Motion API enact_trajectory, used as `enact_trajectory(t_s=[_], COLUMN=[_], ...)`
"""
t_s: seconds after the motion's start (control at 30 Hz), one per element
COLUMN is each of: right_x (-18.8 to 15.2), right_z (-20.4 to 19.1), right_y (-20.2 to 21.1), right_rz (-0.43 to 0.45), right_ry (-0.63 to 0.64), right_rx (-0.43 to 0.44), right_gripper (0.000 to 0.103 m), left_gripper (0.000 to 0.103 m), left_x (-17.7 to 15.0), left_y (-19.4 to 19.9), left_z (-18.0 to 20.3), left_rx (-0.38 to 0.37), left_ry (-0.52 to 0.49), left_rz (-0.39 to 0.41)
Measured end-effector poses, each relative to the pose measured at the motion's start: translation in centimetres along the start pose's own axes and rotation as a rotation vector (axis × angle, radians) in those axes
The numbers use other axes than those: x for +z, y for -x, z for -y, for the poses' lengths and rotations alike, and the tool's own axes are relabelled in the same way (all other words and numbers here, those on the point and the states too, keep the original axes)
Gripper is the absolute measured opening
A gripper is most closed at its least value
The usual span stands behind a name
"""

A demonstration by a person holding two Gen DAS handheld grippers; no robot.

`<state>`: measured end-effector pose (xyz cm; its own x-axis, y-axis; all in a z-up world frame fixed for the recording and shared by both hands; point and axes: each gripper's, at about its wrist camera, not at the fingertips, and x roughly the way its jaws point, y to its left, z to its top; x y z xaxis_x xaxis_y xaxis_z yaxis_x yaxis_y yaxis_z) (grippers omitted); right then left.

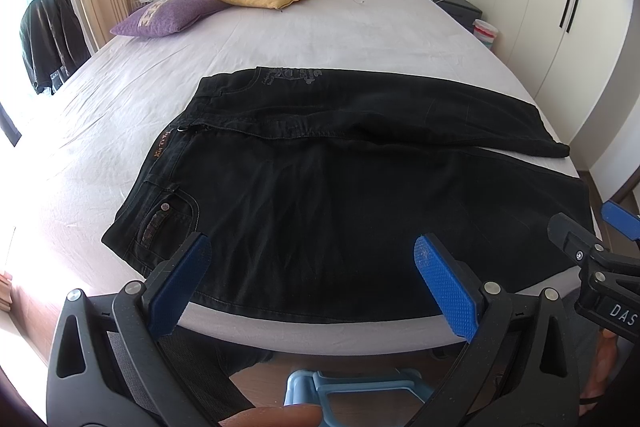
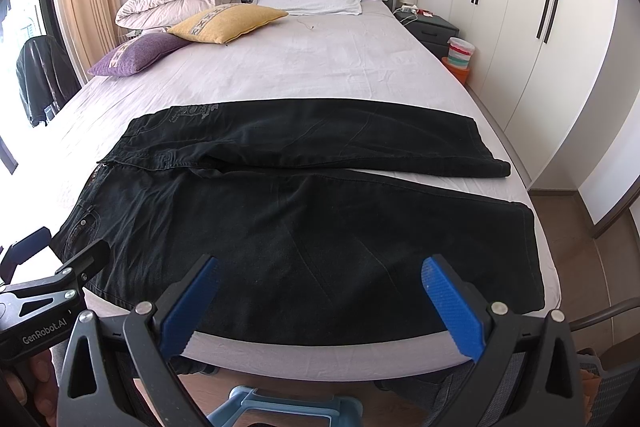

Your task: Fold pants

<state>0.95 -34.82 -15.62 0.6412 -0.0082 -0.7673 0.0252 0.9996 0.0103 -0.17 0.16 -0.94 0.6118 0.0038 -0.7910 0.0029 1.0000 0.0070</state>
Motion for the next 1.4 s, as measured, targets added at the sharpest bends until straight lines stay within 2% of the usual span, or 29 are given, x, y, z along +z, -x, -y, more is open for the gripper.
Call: enact_trajectory(t_s=[0.67, 0.93, 1.1, 1.2, 1.23, 1.3, 1.33, 1.4], right_x=[0.1, 0.2, 1.6, 2.9, 3.5, 4.7, 5.2, 6.4], right_z=[0.1, 0.2, 1.6, 2.7, 3.2, 4.1, 4.3, 4.8], right_y=[-0.1, -0.1, -1.2, -2.1, -2.5, -3.2, -3.6, -4.4], right_rz=[-0.001, 0.005, 0.025, 0.024, 0.025, 0.029, 0.028, 0.033], right_ry=[-0.001, -0.001, 0.0, -0.002, 0.0, 0.011, 0.021, 0.049], right_rx=[0.001, 0.003, 0.075, 0.14, 0.173, 0.223, 0.237, 0.261], right_gripper=[0.103, 0.103, 0.103, 0.103, 0.103, 0.103, 0.103, 0.103], left_gripper=[0.103, 0.103, 0.103, 0.103, 0.103, 0.103, 0.103, 0.103], left_x=[-0.1, 0.2, 1.0, 1.6, 2.2, 3.4, 4.3, 6.6], left_y=[-0.2, -0.9, -2.1, -3.0, -3.9, -5.0, -5.5, -6.2], left_z=[0.1, -0.3, -1.8, -2.8, -3.1, -4.1, -5.0, -6.6], left_rx=[0.0, -0.029, -0.087, -0.05, -0.032, -0.067, -0.087, -0.109], left_ry=[0.001, -0.018, -0.077, -0.095, -0.125, -0.135, -0.123, -0.131], left_rz=[-0.003, -0.017, 0.0, -0.003, -0.041, -0.091, -0.09, -0.037])
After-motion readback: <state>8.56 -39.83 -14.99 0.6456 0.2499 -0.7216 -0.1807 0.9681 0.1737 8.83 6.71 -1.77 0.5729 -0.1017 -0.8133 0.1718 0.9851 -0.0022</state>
